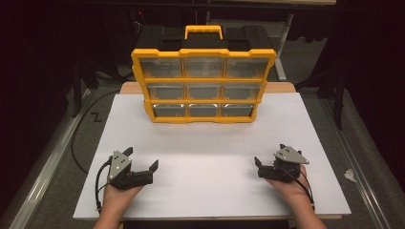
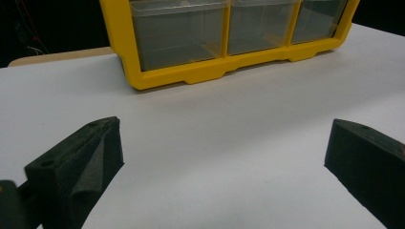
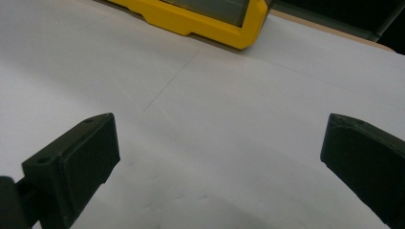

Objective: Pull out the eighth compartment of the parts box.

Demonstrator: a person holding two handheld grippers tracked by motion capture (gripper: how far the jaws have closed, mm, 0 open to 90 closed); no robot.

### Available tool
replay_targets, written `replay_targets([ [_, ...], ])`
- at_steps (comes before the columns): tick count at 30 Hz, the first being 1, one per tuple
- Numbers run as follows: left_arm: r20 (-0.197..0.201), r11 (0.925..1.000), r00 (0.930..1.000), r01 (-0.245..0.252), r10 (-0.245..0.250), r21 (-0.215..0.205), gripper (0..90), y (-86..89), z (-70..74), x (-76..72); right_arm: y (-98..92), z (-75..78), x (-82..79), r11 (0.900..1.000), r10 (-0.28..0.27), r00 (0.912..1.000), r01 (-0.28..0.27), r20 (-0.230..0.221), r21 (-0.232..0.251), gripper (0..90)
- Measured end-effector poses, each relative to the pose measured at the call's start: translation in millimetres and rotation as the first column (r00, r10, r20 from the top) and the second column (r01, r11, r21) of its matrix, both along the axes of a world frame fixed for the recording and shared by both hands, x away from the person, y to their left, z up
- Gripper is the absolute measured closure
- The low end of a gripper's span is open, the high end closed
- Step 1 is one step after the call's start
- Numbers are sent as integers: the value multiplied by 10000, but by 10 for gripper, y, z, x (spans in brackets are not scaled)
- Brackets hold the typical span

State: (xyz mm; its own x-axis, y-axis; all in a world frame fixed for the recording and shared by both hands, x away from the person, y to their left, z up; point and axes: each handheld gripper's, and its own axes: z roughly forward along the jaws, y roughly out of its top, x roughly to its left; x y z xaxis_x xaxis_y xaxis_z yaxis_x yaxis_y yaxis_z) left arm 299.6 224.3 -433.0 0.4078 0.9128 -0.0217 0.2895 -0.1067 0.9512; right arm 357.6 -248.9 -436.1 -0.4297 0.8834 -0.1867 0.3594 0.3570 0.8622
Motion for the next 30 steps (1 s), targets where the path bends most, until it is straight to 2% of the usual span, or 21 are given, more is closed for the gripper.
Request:
replay_targets([
  [5, -10, 10000, 10000, 44, -44, 56, 4, -12, 3, -10, 71, -3, 88, 9996, -19, 10000, 19, -30, -298, 7],
  [14, 17, 9999, 10000, -47, 47, 94, 4, -1, 1, -7, 209, 78, 298, 10000, -30, 9997, 29, 243, 20, 8],
  [20, 109, 9999, 9999, -54, 53, 122, 4, 2, 6, -14, 301, 99, 440, 10000, -52, 9992, 50, 408, 64, 10],
  [26, 183, 9999, 9998, -108, 105, 129, 4, 9, 5, -12, 345, 106, 573, 9999, -92, 9990, 98, 428, -119, 12],
  [30, 194, 9998, 9997, -118, 115, 163, 4, 10, 6, -16, 349, 106, 575, 9996, -62, 9987, 75, 512, -265, 11],
])
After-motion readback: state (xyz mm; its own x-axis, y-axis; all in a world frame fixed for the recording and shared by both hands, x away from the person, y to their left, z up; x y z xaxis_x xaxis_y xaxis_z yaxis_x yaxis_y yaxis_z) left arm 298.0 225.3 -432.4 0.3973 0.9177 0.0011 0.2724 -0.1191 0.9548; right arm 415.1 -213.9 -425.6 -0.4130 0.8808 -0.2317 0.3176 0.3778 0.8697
